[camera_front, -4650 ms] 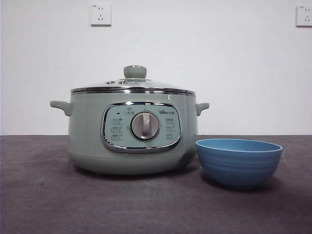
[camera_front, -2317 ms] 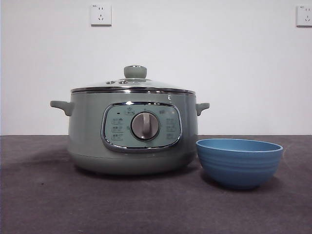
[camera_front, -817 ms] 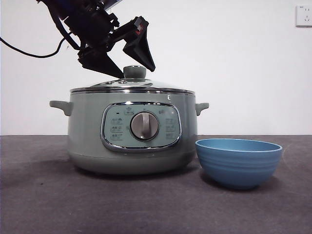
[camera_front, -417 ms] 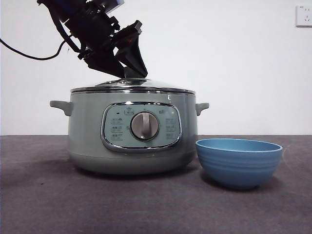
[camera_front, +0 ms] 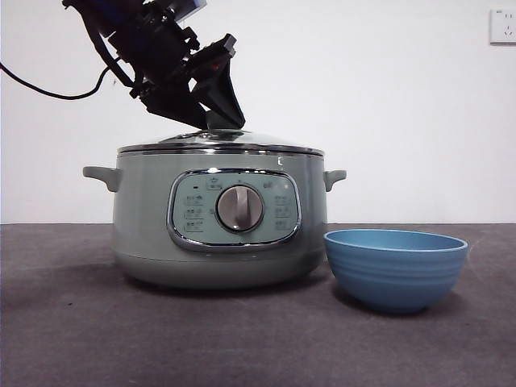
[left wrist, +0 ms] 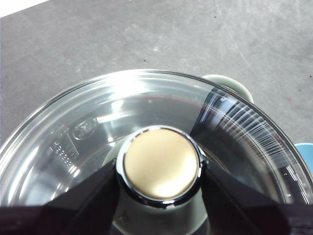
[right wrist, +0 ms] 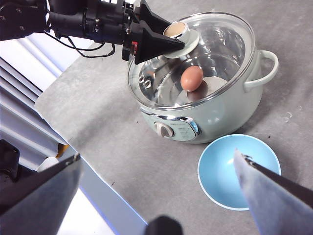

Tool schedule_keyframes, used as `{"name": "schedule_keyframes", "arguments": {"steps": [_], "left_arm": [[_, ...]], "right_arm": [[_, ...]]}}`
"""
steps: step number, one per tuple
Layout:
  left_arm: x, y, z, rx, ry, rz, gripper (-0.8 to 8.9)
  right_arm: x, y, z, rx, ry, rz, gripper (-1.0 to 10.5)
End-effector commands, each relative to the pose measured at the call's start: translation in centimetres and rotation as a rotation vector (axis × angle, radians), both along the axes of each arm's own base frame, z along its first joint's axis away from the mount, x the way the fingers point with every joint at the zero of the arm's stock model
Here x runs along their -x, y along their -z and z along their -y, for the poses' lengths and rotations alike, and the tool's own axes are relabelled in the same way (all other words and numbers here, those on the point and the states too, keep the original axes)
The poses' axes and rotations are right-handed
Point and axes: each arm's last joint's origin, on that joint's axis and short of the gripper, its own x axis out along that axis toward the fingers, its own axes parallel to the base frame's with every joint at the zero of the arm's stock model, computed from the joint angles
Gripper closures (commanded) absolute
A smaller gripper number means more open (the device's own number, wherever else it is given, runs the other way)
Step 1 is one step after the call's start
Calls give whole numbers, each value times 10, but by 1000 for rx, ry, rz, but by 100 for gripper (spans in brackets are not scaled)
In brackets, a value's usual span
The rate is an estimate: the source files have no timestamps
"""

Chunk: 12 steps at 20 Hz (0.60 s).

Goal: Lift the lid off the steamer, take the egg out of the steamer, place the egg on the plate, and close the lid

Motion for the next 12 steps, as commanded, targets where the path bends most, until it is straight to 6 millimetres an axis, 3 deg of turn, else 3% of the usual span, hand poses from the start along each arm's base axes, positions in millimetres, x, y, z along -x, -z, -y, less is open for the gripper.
{"name": "schedule_keyframes", "arguments": {"steps": [1,9,12], "left_arm": [[-1,-9,2,39,1,30,822],[13,-59,-6,98,0,149,822],[33,-87,-16,128,-1,209,822]], "right_arm": [[0,-1,0,-2,-5,5,320],[0,-1,0,-1,-4,6,321],[-2,-1,0,-2,-3,16,321]]}}
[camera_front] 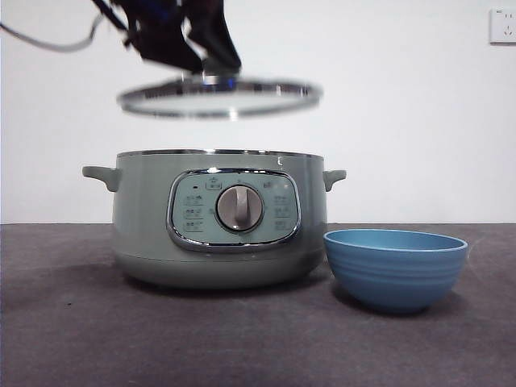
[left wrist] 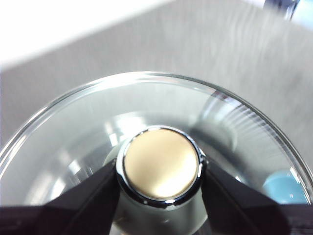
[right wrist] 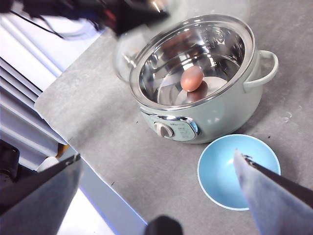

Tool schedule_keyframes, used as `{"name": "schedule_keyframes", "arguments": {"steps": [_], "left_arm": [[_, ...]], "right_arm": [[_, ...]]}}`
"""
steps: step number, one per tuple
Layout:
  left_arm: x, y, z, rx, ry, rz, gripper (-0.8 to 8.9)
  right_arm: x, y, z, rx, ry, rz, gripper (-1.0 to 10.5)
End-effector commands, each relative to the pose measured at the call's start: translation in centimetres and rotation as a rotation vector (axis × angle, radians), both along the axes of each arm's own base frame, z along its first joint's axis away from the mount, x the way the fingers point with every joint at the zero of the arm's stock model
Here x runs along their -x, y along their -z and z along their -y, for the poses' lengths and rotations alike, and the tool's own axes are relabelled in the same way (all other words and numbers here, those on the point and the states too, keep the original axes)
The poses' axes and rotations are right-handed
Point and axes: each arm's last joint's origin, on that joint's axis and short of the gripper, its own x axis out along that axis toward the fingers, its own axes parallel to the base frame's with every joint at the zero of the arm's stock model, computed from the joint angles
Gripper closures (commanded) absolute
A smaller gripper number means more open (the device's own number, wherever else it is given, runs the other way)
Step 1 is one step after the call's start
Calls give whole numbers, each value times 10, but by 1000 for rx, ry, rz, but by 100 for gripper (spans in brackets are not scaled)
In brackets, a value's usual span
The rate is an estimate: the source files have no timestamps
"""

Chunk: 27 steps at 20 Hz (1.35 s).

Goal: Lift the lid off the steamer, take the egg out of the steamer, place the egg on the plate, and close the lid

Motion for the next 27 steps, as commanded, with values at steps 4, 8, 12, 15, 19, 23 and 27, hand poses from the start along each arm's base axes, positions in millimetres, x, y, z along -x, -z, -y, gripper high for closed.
{"name": "schedule_keyframes", "arguments": {"steps": [4,8,12,15,19,23,27], "left_arm": [[58,-65,-30,69,-25,133,822],[116,-96,-61,71,-92,189,822],[174,-112,-93,63,-180,236,822],[206,-110,-112,25,-250,222,822],[229,-109,-125,13,-295,230,822],[246,-108,-134,30,-302,234,822],[255,-105,-139,22,-303,209,822]], "right_arm": [[-17,-6,-4,-48,9,48,321],[-45,-3,-21,-84,-13,47,322],[-79,11,-59,-17,1,41,322],[-100,26,-94,45,5,40,322],[-116,35,-129,117,10,49,356],[-135,41,-163,174,-18,54,352],[-164,56,-206,260,-31,43,352]]}}
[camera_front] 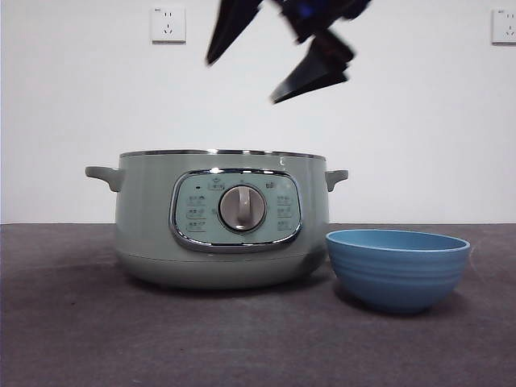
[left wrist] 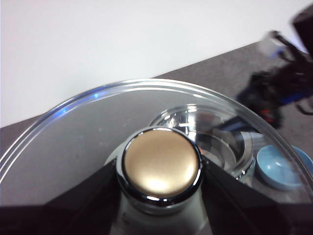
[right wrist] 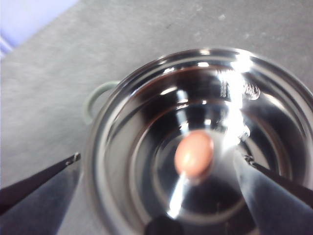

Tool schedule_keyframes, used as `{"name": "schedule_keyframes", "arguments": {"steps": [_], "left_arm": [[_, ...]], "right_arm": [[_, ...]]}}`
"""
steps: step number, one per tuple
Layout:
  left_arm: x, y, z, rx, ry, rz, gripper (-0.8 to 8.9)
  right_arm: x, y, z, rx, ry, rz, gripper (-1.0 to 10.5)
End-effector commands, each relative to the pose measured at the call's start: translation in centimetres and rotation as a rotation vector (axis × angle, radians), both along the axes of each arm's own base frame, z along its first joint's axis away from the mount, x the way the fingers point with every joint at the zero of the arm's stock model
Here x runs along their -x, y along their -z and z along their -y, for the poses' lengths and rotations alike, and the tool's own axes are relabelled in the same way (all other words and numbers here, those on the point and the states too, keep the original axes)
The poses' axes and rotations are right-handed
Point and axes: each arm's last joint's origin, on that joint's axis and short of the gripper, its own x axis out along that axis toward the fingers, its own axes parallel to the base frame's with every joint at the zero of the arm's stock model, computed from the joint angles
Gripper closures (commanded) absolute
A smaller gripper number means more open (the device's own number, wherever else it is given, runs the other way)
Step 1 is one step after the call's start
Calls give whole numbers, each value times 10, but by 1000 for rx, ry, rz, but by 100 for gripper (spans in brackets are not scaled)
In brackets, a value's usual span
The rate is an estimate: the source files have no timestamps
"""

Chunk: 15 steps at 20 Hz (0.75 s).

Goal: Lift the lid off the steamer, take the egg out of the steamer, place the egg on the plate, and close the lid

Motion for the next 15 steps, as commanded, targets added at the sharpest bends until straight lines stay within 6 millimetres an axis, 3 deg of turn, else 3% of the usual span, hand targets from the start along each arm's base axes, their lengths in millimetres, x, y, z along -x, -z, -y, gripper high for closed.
{"name": "schedule_keyframes", "arguments": {"steps": [1,6,15], "left_arm": [[4,-9,-2,37,1,54,822],[4,-8,-2,34,9,45,822],[4,-8,-2,31,11,43,822]], "right_arm": [[-16,14,-21,60,-11,-14,352],[-43,43,-48,132,-3,-22,352],[-56,86,-57,228,17,-71,352]]}}
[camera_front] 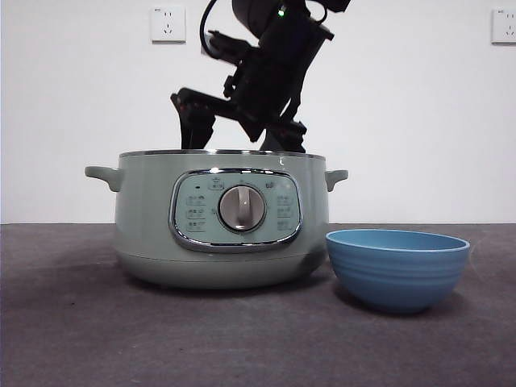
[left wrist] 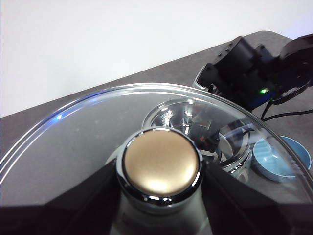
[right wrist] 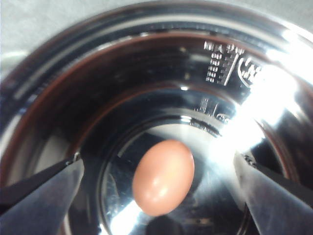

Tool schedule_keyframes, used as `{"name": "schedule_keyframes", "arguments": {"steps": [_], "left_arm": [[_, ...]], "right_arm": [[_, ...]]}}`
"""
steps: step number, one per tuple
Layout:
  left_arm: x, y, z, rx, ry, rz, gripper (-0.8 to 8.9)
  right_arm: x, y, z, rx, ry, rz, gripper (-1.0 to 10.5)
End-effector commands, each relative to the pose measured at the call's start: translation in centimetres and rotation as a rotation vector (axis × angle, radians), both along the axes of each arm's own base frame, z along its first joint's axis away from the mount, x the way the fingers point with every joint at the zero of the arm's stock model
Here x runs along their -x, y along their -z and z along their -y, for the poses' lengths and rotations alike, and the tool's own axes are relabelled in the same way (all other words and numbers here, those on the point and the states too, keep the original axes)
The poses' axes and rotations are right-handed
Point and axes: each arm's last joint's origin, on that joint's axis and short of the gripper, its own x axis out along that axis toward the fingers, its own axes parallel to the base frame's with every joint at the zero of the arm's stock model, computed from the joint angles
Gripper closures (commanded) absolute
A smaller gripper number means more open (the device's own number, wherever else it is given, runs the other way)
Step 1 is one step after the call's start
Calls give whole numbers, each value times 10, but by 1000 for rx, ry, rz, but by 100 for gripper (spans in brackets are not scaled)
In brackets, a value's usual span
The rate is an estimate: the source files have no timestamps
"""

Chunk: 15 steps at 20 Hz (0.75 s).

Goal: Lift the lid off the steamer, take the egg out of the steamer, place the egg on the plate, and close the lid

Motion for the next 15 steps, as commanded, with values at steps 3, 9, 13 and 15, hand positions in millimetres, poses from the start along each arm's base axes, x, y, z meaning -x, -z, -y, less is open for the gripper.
{"name": "schedule_keyframes", "arguments": {"steps": [3,9,13,15], "left_arm": [[5,-9,-2,36,3,64,822],[5,-8,-2,30,3,54,822],[5,-7,-3,9,8,51,822],[5,-7,-3,6,9,52,822]], "right_arm": [[-6,30,-7,47,-6,-48,352],[-11,51,-11,62,3,-77,401],[-12,50,-12,36,25,-88,666],[-12,50,-12,35,25,-90,702]]}}
